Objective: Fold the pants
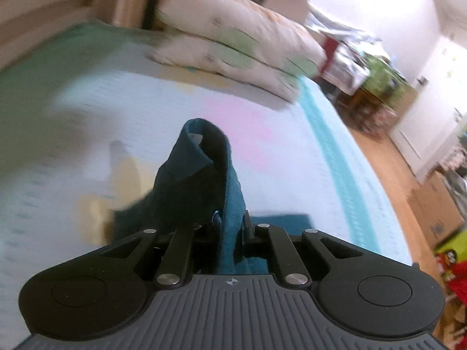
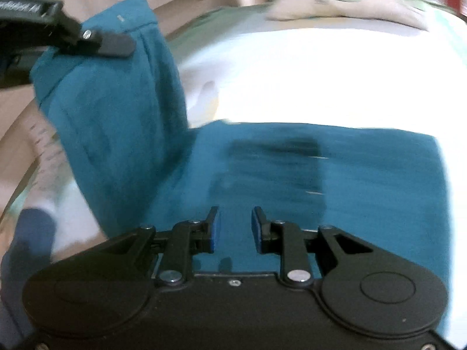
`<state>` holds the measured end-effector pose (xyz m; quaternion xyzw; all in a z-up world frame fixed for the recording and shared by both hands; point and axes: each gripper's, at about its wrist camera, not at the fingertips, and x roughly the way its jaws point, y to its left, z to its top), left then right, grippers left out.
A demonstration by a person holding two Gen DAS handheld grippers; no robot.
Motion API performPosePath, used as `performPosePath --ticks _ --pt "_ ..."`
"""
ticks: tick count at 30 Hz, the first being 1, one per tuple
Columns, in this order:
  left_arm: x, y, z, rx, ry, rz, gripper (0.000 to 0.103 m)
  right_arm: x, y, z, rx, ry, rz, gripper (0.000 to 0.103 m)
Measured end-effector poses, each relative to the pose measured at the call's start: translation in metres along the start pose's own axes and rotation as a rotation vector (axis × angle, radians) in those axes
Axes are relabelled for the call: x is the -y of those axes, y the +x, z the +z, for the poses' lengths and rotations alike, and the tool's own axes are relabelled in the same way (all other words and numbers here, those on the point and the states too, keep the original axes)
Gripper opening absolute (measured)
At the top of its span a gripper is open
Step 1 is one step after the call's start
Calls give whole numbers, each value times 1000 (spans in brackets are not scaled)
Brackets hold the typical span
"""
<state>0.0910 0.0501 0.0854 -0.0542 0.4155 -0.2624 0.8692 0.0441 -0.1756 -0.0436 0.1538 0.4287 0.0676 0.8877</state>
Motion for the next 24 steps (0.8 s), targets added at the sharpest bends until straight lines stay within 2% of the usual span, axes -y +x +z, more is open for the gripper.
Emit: performPosePath --ticks 6,11,15,19,24 --pt "59 91 -28 -131 13 -44 14 65 0 -2 -96 124 -123 38" --pt "84 134 -41 -221 18 -43 16 96 1 -8 -156 193 -180 38" --pt "101 141 -40 -223 50 -30 21 112 -2 -6 -160 241 -188 38" --pt "121 141 -35 -216 59 -96 24 113 -7 -3 -147 274 -202 38" --pt "145 133 -39 -168 177 -88 24 125 -22 -4 -114 315 -208 38"
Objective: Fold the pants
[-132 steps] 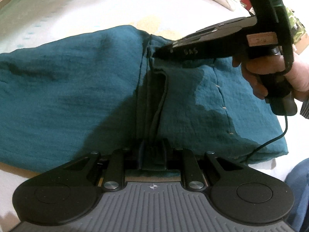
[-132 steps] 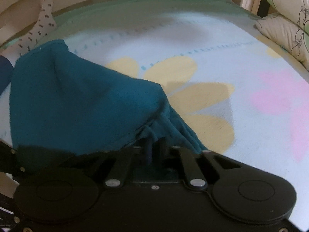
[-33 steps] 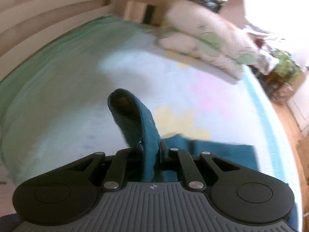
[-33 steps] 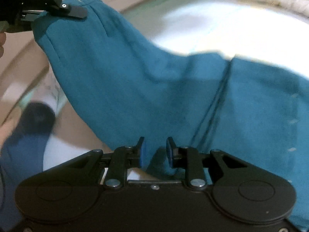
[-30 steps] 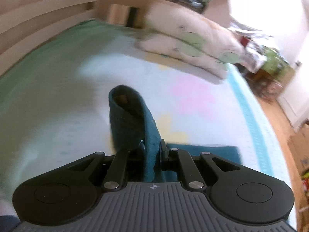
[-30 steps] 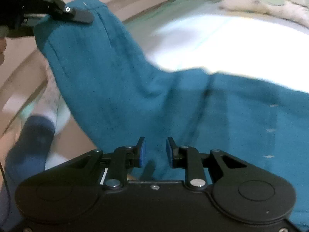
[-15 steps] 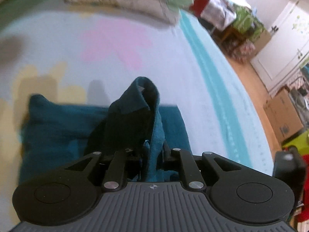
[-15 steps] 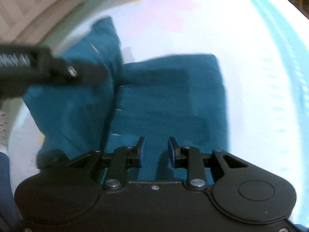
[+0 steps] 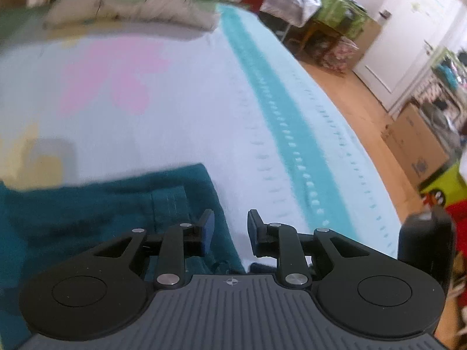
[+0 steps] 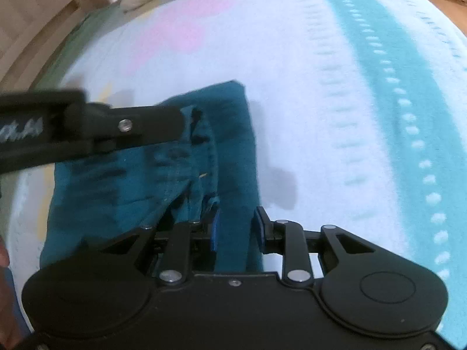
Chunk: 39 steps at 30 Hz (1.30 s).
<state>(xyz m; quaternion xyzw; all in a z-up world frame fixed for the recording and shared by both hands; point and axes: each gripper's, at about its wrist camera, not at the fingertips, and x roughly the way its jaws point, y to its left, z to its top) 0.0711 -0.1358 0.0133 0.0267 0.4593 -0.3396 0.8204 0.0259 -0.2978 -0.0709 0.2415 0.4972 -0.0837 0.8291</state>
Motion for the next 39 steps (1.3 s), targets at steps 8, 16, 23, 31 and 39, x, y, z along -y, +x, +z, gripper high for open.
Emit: performPosePath --ticks 8,16,23,31,39 --pt "-47 -38 -22 13 0 179 24 13 -13 8 87 18 78 40" --pt "-106 -59 -67 -40 -73 310 24 -13 -7 18 117 -17 158 61" --pt "-119 -48 -126 -109 -74 281 25 -31 17 27 91 -113 74 63" --pt "-117 -57 -136 -38 -31 246 25 -18 42 26 -6 -84 64 69" --pt "-122 -75 -145 7 -56 219 25 -12 44 15 -52 -65 168 66"
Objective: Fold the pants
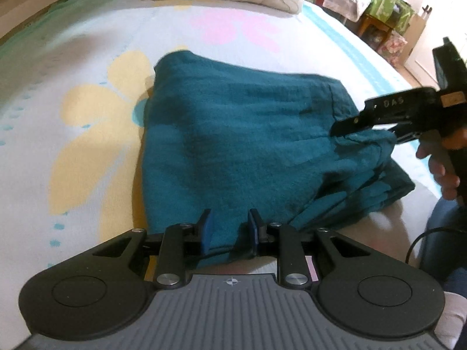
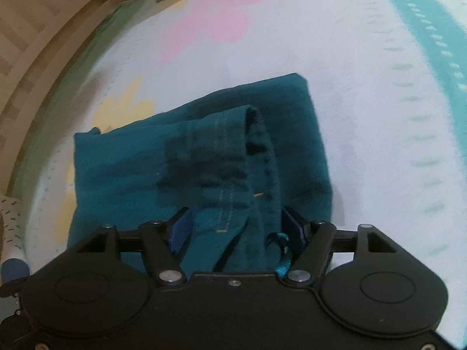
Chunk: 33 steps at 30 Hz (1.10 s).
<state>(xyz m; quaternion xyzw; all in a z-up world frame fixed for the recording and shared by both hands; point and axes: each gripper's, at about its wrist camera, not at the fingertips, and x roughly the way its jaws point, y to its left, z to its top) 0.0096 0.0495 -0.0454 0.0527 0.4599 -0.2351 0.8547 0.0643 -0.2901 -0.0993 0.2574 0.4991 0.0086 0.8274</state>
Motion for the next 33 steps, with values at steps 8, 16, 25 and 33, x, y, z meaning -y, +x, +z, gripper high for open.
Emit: performPosePath --ticks 8,16,25,33 --pt "-31 -19 3 18 -123 41 25 -44 -37 -11 77 -134 13 19" --pt "-37 -18 17 19 -135 51 25 -15 -64 -2 110 -54 -93 19" --pt "-13 16 21 -100 -50 35 25 -1 -39 -20 26 -18 -126 43" --pt "-21 10 9 -95 -59 5 25 0 -68 -14 101 27 -135 52"
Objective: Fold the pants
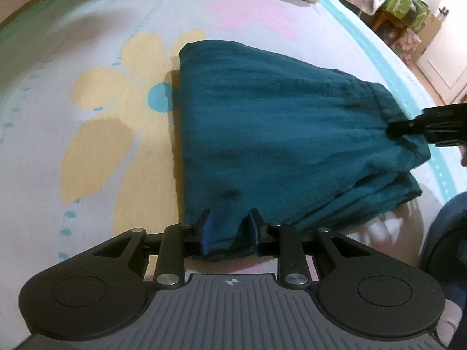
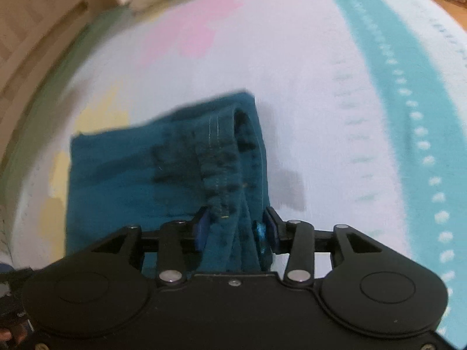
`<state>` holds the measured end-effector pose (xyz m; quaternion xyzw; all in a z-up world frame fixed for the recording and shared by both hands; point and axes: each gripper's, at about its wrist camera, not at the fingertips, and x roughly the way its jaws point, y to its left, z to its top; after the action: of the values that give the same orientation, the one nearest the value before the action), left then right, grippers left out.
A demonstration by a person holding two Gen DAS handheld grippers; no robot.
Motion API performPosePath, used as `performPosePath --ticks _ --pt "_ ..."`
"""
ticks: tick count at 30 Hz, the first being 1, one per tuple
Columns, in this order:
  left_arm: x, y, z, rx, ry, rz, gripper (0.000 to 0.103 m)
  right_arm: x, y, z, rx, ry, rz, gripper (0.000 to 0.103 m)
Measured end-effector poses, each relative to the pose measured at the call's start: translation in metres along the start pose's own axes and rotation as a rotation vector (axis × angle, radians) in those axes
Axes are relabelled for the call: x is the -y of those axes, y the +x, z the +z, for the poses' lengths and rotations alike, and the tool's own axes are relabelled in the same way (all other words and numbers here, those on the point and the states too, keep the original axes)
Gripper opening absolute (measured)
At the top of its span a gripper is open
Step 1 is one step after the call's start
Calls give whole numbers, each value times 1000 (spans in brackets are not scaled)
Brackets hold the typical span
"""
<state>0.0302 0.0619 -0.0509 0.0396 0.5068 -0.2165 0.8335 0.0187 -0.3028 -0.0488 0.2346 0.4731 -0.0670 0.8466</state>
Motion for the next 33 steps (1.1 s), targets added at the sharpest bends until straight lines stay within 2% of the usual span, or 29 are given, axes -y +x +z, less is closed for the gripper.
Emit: performPosePath --ticks 4,9,10,13,14,17,20,22,28,30,33 --pt "4 3 3 -4 14 15 25 -39 -23 -4 111 -137 -52 52" --pt "7 2 1 0 23 21 25 -70 -25 -5 185 -232 -104 51" --pt "6 2 2 1 18 19 25 -72 -25 -5 184 -235 -86 52" --pt "6 3 2 1 13 16 25 -77 -12 -6 104 -225 48 51" --pt "6 3 2 2 16 17 25 -79 -6 -8 76 -234 69 51" --pt "5 2 2 1 13 12 25 -83 16 -20 0 -283 44 50" --pt "1 2 2 2 5 0 25 -76 34 -32 -126 -284 24 47" --pt "-1 3 2 2 2 -7 26 -68 37 -41 -157 -290 9 43" --pt "-2 0 5 4 17 -10 26 -47 16 -34 -119 -220 41 43" --pt "-3 -6 7 13 10 -4 26 -41 3 -32 -71 -208 66 44" --pt "-6 -17 15 45 -5 -4 26 -35 -23 -28 35 -183 92 51"
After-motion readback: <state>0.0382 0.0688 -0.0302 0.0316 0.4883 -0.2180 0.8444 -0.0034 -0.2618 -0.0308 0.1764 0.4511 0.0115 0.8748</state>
